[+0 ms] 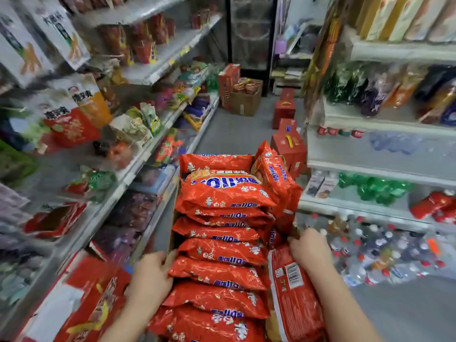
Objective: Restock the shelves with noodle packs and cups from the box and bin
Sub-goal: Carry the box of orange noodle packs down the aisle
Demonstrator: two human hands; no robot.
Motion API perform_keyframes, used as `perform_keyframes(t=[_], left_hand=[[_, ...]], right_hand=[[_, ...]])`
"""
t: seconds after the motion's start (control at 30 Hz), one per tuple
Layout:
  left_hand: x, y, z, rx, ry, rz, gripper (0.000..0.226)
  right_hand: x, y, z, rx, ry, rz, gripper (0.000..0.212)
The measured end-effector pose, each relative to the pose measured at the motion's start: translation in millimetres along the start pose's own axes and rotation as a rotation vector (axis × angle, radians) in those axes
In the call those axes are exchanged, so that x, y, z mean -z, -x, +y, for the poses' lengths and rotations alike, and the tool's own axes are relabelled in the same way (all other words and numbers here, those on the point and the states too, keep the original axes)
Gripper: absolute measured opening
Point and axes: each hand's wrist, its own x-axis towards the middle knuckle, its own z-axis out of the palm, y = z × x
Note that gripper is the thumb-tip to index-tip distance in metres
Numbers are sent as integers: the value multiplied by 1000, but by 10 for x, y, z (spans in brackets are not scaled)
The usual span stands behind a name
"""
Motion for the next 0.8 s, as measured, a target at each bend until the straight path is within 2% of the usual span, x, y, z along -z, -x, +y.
perform_keyframes(t=[0.17, 0.37, 0.53, 0.63, 0.73, 0.8], left_hand=[[-132, -1657, 210, 8, -79, -5, 55], [-594, -3911, 379, 46, -35, -64, 56], [-845, -5805, 755, 90, 29, -30, 54], [-878, -6848, 995, 95, -24, -33, 61], [-972, -7898, 1140, 98, 13, -67, 73], [-1075, -8628, 1261, 66, 11, -88, 71]], right_hand=[[169, -1337, -1067, -1, 17, 5, 27], [169, -3301, -2346, 1, 22, -29, 25], [310, -5067, -3532, 36, 27, -36, 26], [432, -5903, -4131, 21, 28, -64, 18], [538, -6703, -4674, -26, -2, -84, 28], [566, -7277, -5010, -37, -10, -89, 25]])
